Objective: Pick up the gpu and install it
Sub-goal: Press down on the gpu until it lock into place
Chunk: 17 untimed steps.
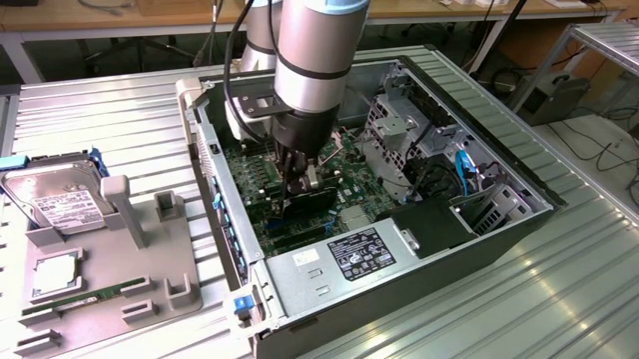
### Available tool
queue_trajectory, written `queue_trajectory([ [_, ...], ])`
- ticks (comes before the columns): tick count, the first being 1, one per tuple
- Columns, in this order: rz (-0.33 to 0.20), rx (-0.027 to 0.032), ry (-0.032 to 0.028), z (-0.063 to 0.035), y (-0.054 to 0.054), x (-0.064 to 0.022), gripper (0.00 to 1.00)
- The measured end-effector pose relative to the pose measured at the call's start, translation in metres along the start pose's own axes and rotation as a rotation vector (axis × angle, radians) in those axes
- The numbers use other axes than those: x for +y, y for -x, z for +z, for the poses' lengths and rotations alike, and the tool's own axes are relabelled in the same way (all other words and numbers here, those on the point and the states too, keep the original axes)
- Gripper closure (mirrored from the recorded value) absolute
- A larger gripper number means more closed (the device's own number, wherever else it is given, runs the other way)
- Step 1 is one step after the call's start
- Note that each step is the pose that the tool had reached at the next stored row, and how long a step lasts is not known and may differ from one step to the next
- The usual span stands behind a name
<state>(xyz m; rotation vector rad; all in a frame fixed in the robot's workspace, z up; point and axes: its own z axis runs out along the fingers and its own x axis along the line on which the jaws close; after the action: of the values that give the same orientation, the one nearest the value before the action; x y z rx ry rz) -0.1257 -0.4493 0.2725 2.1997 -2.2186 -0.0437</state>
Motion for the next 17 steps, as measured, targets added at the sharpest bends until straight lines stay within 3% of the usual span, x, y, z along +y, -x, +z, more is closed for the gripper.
queue_trajectory([
  [5, 0.000, 0.0017, -0.0002, 0.0037, 0.000, 0.0003, 0.89],
  [6, 0.000, -0.0010, -0.0016, -0.0001, 0.000, -0.0003, 0.89],
  [10, 0.000, 0.0016, 0.0009, -0.0214, 0.000, -0.0012, 0.89],
  [17, 0.000, 0.0017, 0.0009, -0.0216, 0.000, -0.0013, 0.89],
])
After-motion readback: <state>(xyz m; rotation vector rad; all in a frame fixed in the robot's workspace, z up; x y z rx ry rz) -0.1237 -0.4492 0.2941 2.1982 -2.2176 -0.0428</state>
